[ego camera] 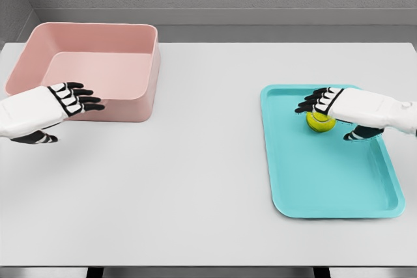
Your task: Put the tennis from the blue tray into the pink basket with both arms
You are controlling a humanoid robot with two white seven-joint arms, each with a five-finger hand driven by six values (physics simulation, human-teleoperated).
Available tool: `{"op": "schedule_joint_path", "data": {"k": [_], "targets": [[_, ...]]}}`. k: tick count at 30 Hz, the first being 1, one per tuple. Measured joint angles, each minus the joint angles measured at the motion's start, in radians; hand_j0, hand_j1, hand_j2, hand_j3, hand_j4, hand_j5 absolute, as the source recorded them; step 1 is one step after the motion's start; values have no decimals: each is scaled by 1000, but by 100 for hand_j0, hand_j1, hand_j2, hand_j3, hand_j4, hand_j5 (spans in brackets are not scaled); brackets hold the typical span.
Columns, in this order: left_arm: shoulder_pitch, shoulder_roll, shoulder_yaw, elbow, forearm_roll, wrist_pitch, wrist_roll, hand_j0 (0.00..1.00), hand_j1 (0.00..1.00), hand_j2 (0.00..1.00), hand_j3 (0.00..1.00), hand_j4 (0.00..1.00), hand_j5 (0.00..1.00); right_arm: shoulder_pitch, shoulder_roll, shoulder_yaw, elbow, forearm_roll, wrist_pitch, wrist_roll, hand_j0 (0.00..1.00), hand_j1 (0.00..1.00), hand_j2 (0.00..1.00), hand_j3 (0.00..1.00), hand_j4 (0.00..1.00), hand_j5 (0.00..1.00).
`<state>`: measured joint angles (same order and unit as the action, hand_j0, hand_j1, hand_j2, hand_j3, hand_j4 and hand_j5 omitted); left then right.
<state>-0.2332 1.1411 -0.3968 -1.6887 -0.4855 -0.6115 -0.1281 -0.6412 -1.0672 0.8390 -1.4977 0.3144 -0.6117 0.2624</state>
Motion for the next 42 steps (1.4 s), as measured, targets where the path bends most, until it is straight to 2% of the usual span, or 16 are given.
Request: {"op": "schedule_joint_path", "data": {"k": [6,20,34,42], "targets": [[0,63,-45,-10,3,0,-2,100,100,100,100,100,100,-54,33,-4,49,-27,-1,119,100,100,100,100,100,100],[3,97,-100,-6,-1,0,-24,100,100,100,100,100,100,-123,147,1,169,-12,-1,288,100,100,100,100,100,100],[3,104,-106,-5,0,0,-34,100,100,100,100,100,100,-141,231,2,279,36,-2,315,100,100,100,100,100,100],[2,100,-111,-1,0,0,-36,100,100,100,100,100,100,-140,253,6,295,46,-2,316,100,100,100,100,100,100]]}}
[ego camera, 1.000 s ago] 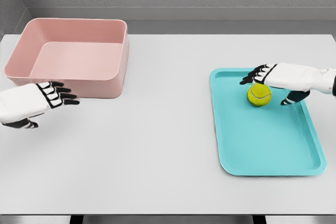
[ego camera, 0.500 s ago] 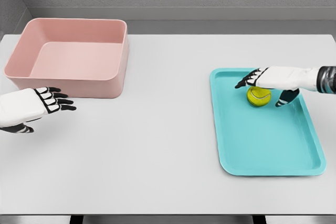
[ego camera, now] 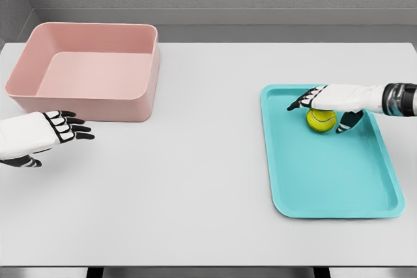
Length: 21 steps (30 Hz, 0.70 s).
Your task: Put the tennis from the blue tray into the pink basket with both arms
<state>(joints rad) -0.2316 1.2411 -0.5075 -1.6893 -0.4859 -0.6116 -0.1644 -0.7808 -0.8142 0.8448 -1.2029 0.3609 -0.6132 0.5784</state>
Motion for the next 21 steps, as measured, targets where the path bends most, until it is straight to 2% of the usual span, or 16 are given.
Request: {"op": "schedule_joint_path", "data": {"k": [3,7,13,14,15,21], "targets": [[0,0,0,1,1,0,0,100,100,100,100,100,100,2,4,2,-1,2,0,0,99,99,99,99,99,99],[0,2,-1,2,3,0,0,100,100,100,100,100,100,3,5,2,-1,4,0,0,90,90,90,90,90,90],[0,2,-1,2,4,0,0,100,100,100,100,100,100,6,4,2,-2,8,0,0,83,83,83,83,83,83],[0,2,-1,2,5,0,0,100,100,100,100,100,100,6,4,2,-2,9,0,1,79,79,79,79,79,79],[0,2,-1,2,5,0,0,100,100,100,100,100,100,8,4,1,-2,8,0,8,67,67,67,67,67,67],[0,3,-1,2,7,0,0,100,100,100,100,100,100,8,5,-6,-1,3,0,29,60,60,60,60,60,60]]}}
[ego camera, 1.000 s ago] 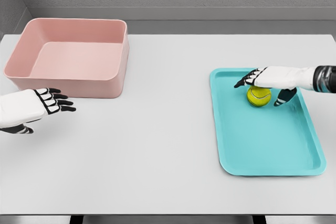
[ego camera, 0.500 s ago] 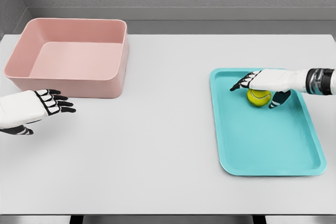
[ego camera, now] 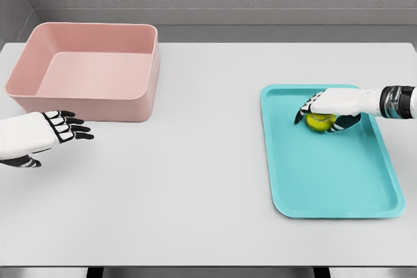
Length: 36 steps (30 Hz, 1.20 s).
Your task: Put the tennis from the blue tray into the pink basket with both arms
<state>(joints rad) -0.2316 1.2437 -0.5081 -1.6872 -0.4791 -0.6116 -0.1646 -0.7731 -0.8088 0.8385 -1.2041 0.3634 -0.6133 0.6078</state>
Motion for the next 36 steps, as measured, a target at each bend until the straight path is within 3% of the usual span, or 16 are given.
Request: {"op": "schedule_joint_path", "data": {"k": [8,10,18,26,36], "targets": [[-2,0,0,0,2,0,0,100,100,100,100,100,100,0,0,-4,-2,-1,0,3,53,53,53,53,53,53],[-2,0,0,0,2,0,0,100,100,100,100,100,100,0,0,-5,-2,-1,0,3,45,45,45,45,45,45],[-2,0,0,0,3,0,0,100,100,100,100,100,100,-2,-5,-29,-19,-3,0,4,45,45,45,45,45,45],[0,0,0,0,3,0,0,100,100,100,100,100,100,5,-55,-76,-154,-7,0,4,45,45,45,45,45,45],[0,1,1,1,4,0,0,100,100,100,100,100,100,17,-103,-80,-378,-8,0,5,42,42,42,42,42,42]]}}
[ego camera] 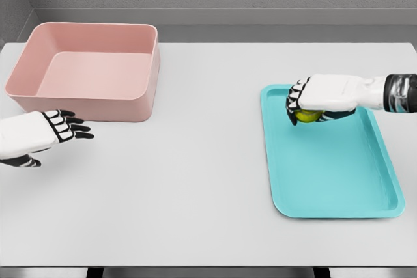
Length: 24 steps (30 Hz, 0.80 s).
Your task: Put the tennis from the blue tray into the pink basket with both arms
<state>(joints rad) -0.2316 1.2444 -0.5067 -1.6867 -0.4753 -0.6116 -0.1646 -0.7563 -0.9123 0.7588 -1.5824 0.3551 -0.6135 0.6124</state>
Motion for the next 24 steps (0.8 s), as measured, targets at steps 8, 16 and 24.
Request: {"op": "schedule_joint_path", "data": {"k": [8,16,24], "targets": [[0,0,0,1,-1,0,0,100,100,100,100,100,100,-2,16,7,-118,8,0,0,42,42,42,42,42,42],[-2,5,0,1,0,0,0,100,100,100,100,100,100,-8,80,19,-177,21,-1,0,42,42,42,42,42,42],[-2,5,0,3,0,0,0,100,100,100,100,100,100,-80,174,33,-182,58,0,-1,42,42,42,42,42,42]]}}
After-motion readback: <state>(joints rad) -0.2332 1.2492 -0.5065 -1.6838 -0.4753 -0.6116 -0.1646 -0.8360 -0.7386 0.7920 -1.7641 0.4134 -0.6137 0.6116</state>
